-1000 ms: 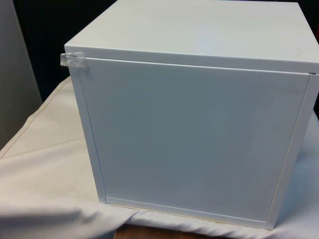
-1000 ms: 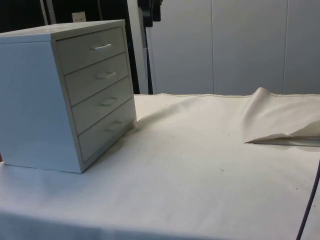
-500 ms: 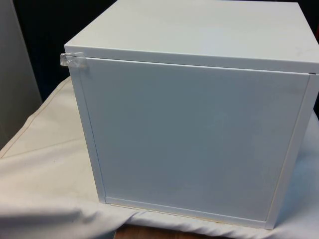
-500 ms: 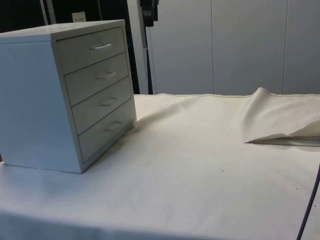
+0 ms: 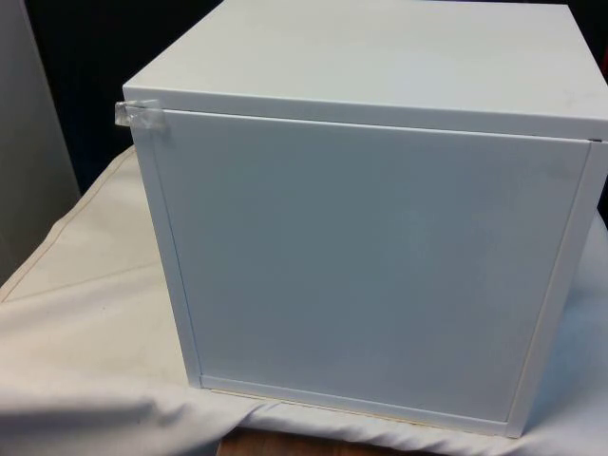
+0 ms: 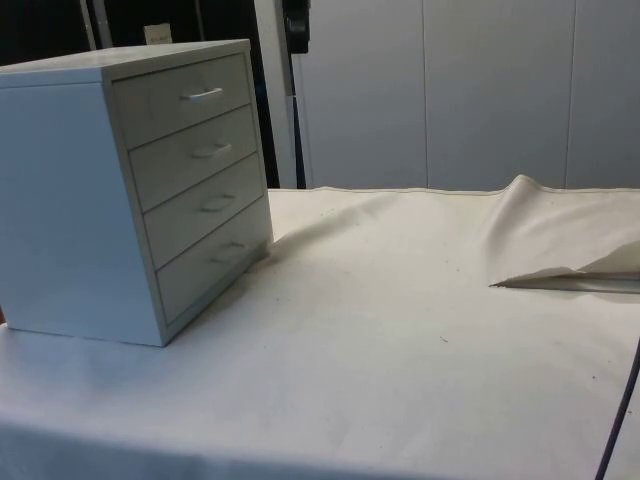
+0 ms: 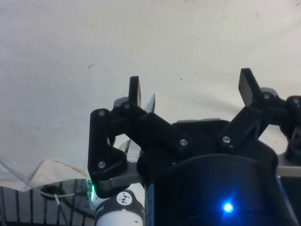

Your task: Open the drawer, then close it.

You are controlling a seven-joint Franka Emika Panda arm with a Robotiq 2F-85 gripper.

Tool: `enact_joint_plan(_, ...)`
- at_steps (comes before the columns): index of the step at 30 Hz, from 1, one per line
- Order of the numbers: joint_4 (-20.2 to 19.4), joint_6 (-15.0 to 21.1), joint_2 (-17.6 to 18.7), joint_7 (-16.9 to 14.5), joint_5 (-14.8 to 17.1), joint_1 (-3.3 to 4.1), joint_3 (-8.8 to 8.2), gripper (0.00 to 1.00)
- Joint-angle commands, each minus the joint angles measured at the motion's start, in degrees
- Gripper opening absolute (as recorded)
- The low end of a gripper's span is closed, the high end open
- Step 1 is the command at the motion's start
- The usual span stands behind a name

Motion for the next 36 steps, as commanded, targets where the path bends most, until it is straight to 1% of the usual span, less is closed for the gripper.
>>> enact_joint_plan(1, -0.1, 0.5, 0.1, -0.5, -0.2, 0.11, 0.11, 1.00)
enact_joint_plan(3, 0.0, 0.1, 0.1, -0.6, 0.0, 0.00, 0.17, 1.00)
enact_joint_plan(4, -0.2, 0.6, 0.1, -1.1, -0.2, 0.11, 0.23, 1.00)
enact_joint_plan(8, -0.2, 0.7, 0.1, -2.6, -0.1, 0.23, 0.46, 1.00)
enact_joint_plan(10, -0.2, 0.7, 0.1, -3.2, -0.1, 0.23, 0.63, 1.00)
enact_joint_plan(11, -0.1, 0.3, 0.2, -3.1, 0.0, 0.11, 0.57, 1.00)
enact_joint_plan(12, -0.2, 0.7, 0.1, -3.6, -0.1, 0.23, 0.69, 1.00)
enact_joint_plan(17, -0.1, 0.7, 0.2, -5.3, 0.0, 0.40, 1.09, 1.00)
enact_joint_plan(19, -0.1, 0.3, 0.2, -5.5, 0.0, 0.29, 1.09, 1.00)
enact_joint_plan(20, -0.1, 0.7, 0.2, -5.9, 0.0, 0.46, 1.20, 1.00)
enact_joint_plan(25, -0.1, 0.7, 0.2, -7.7, 0.0, 0.69, 1.72, 1.00)
enact_joint_plan(27, -0.1, 0.7, 0.2, -8.3, 0.0, 0.74, 1.83, 1.00)
enact_joint_plan(28, -0.1, 0.3, 0.2, -7.9, 0.0, 0.57, 1.78, 1.00)
enact_joint_plan(30, -0.1, 0.7, 0.2, -9.2, 0.0, 0.80, 2.01, 1.00)
enact_joint_plan(36, -0.1, 0.7, 0.2, -11.0, -0.1, 0.92, 2.46, 1.00)
